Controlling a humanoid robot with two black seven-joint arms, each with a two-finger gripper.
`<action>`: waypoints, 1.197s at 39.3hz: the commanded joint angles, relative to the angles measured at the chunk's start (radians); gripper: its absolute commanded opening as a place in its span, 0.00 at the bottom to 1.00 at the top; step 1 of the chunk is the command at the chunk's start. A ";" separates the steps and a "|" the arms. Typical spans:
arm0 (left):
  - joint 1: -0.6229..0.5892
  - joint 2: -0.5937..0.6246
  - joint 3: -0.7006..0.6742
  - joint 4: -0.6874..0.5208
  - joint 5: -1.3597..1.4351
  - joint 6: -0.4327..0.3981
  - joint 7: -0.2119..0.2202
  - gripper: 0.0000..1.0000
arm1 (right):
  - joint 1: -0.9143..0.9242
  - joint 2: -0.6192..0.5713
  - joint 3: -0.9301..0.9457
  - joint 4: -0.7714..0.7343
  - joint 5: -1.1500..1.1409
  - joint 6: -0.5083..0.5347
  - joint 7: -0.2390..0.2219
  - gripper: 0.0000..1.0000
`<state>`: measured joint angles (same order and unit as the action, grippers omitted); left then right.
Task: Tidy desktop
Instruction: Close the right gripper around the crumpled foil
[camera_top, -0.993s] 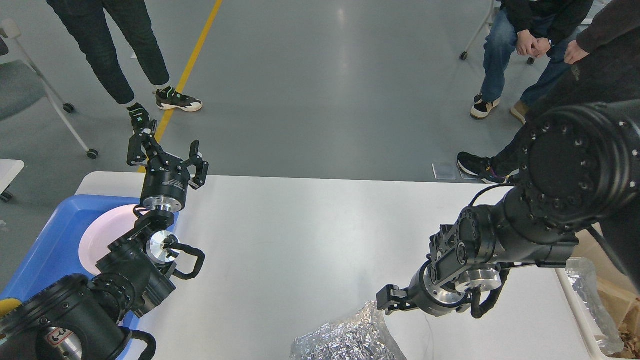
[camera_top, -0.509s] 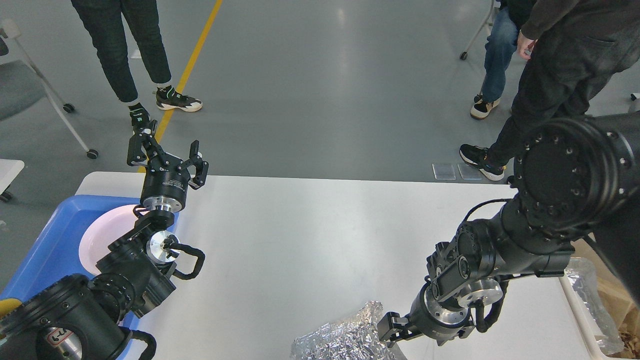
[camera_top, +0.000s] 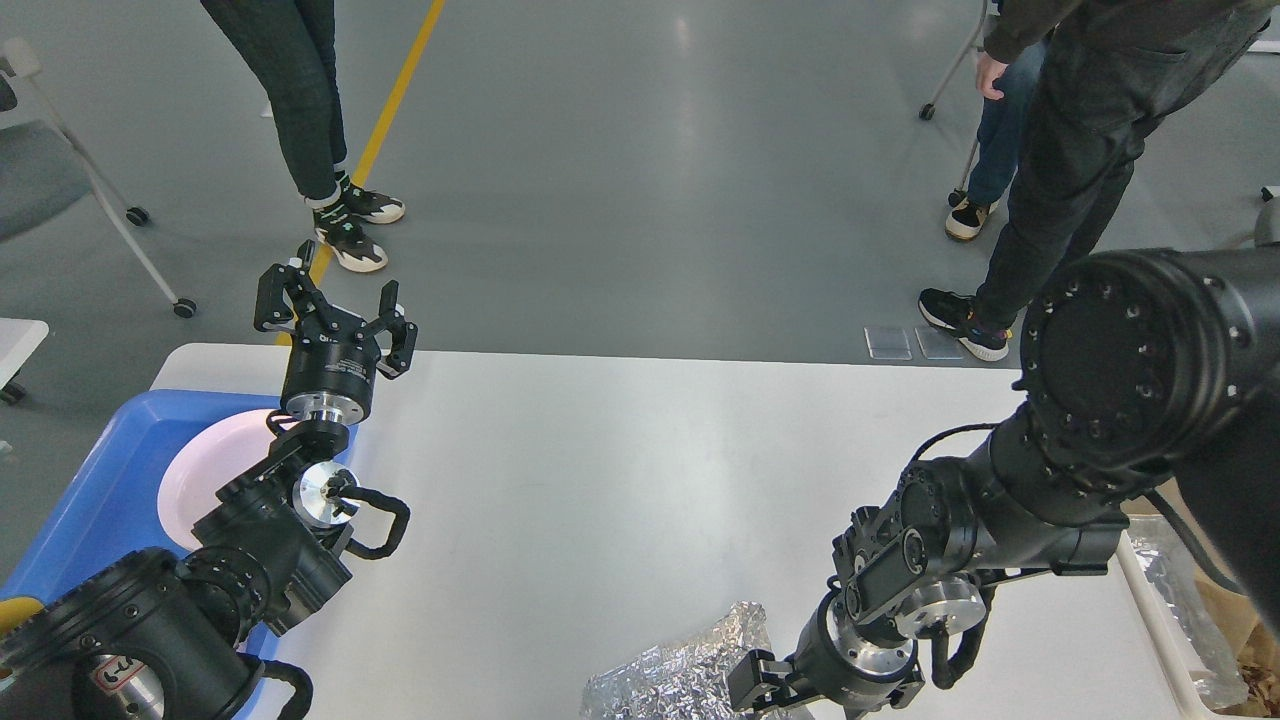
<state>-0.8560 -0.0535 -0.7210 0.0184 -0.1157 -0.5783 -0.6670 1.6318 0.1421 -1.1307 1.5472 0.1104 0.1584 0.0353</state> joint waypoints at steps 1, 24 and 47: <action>0.000 0.001 0.000 0.000 0.001 0.000 0.000 0.97 | -0.018 -0.003 0.014 -0.015 0.000 -0.005 -0.003 0.94; 0.000 0.000 0.000 0.000 -0.001 0.000 0.000 0.97 | -0.090 -0.006 0.005 -0.099 0.000 -0.020 -0.006 0.74; 0.000 0.001 0.000 0.000 0.001 0.000 0.000 0.97 | -0.081 -0.021 -0.006 -0.108 0.005 0.151 -0.034 0.00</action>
<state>-0.8559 -0.0529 -0.7210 0.0184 -0.1158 -0.5783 -0.6676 1.5424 0.1268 -1.1374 1.4398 0.1131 0.2598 0.0012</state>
